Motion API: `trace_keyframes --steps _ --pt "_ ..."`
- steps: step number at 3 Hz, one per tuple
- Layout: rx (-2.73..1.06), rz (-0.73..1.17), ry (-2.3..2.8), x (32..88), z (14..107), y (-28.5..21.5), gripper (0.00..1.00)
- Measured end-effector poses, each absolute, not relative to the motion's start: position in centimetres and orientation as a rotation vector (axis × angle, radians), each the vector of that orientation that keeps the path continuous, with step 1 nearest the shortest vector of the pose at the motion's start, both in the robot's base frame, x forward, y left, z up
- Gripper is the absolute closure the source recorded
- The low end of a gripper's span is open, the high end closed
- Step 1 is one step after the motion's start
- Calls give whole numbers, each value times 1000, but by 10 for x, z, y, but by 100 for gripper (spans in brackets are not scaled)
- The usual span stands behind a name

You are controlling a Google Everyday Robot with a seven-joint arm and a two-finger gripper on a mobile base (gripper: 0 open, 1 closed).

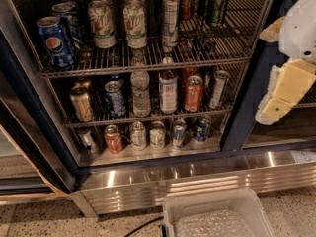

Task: Pick 7up can from top shelf of fridge

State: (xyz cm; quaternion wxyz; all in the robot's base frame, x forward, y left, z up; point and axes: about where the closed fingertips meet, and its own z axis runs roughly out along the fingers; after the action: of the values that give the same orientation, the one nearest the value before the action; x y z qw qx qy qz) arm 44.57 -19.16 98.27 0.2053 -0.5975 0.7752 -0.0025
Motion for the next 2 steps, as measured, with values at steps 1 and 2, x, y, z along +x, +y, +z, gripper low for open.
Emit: trace_keyframes --steps 1,2 --pt "-1634 57 2092 451 990 -172 0" --pt "-1620 114 2024 455 995 -152 0"
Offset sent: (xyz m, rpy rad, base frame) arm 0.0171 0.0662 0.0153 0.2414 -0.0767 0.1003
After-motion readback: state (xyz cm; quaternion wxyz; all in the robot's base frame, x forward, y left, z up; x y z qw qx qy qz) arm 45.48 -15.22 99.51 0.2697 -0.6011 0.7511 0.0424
